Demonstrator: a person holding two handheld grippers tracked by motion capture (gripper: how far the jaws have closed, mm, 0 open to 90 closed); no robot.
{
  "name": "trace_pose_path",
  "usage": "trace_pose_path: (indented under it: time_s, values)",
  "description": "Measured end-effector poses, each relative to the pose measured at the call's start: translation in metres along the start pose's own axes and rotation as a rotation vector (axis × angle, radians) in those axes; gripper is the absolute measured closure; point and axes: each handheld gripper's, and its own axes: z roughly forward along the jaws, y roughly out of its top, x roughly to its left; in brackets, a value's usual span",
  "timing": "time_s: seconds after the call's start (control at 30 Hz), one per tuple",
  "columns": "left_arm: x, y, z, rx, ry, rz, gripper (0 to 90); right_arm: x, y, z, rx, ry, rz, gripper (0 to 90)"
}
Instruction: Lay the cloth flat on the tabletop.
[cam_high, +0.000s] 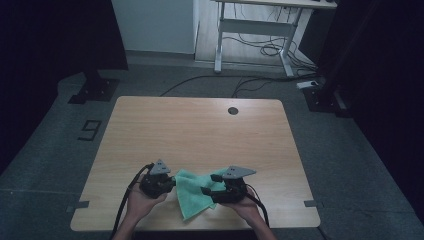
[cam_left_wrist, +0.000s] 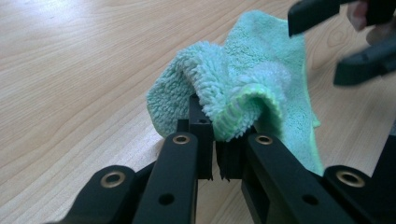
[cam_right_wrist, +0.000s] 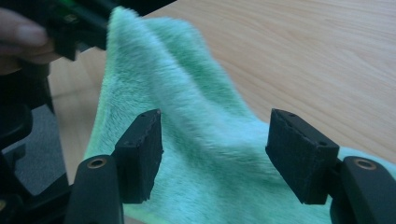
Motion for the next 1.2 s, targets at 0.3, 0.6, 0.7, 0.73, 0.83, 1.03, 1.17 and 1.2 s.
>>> trace_pose_path:
  time_s: [0.3, 0.6, 0.7, 0.73, 0.83, 1.03, 1.17, 1.2]
  values:
    - [0.002, -0.003, 0.003, 0.003, 0.014, -0.010, 85.6, 0.001, -0.006, 0.005, 0.024, -0.036, -0.022, 36.8]
    - [0.002, -0.005, 0.007, 0.010, 0.015, -0.004, 85.6, -0.010, -0.022, 0.025, 0.148, -0.098, -0.064, 55.9]
    - [0.003, -0.006, 0.005, 0.005, 0.021, -0.001, 85.5, -0.011, -0.023, 0.025, 0.165, -0.111, -0.065, 56.8]
    - [0.004, -0.007, 0.004, 0.005, 0.023, -0.003, 85.5, -0.014, -0.021, 0.022, 0.147, -0.135, -0.057, 53.0]
    - [0.005, -0.008, 0.004, 0.006, 0.023, -0.005, 85.6, -0.027, -0.018, 0.008, 0.090, -0.215, -0.006, 44.4]
    - [0.006, -0.008, 0.005, 0.010, 0.027, -0.007, 85.6, -0.056, -0.025, 0.003, 0.167, -0.307, 0.042, 37.2]
    - [0.008, -0.008, 0.004, 0.011, 0.035, -0.010, 85.5, -0.058, -0.031, 0.001, 0.198, -0.322, 0.060, 39.6]
    - [0.008, -0.008, 0.004, 0.011, 0.035, -0.010, 85.6, -0.058, -0.032, 0.000, 0.205, -0.333, 0.054, 42.0]
